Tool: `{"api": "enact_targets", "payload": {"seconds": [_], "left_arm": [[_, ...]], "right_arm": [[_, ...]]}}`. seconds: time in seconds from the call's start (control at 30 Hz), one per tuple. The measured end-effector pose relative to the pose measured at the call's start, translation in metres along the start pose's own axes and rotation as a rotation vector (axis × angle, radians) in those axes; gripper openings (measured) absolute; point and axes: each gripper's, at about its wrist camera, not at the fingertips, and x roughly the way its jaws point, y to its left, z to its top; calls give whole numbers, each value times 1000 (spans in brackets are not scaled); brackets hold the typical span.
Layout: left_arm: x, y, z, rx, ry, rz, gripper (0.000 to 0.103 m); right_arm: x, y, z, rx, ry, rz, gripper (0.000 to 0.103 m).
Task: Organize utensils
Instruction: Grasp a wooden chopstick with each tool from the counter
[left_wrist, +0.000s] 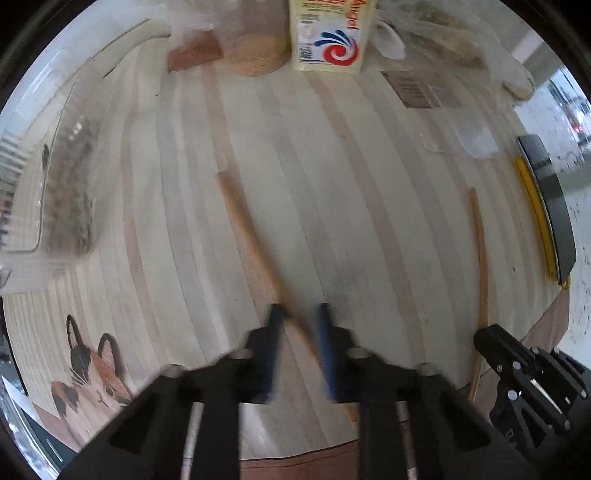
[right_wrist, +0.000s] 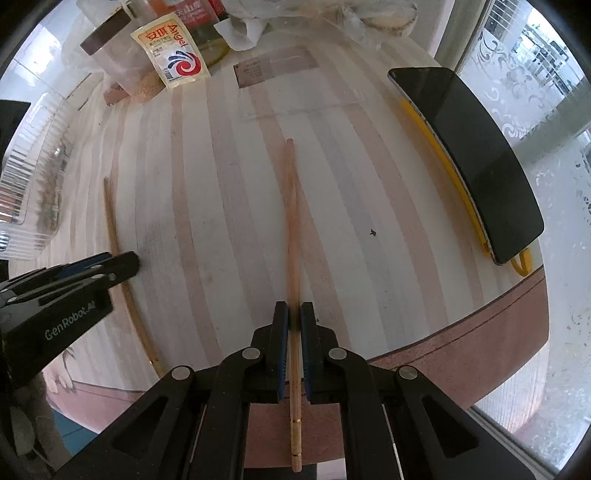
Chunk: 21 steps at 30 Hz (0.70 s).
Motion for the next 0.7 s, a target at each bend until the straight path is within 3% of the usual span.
{"api": "enact_targets", "payload": {"seconds": [0.4, 0.7], "left_arm": [[-5, 17, -26, 51, 15, 48, 5], [-5, 17, -28, 19, 24, 38, 6]], "right_arm": [[8, 25, -5, -36, 48, 82, 7], [6, 39, -8, -78, 58, 43, 7]]}}
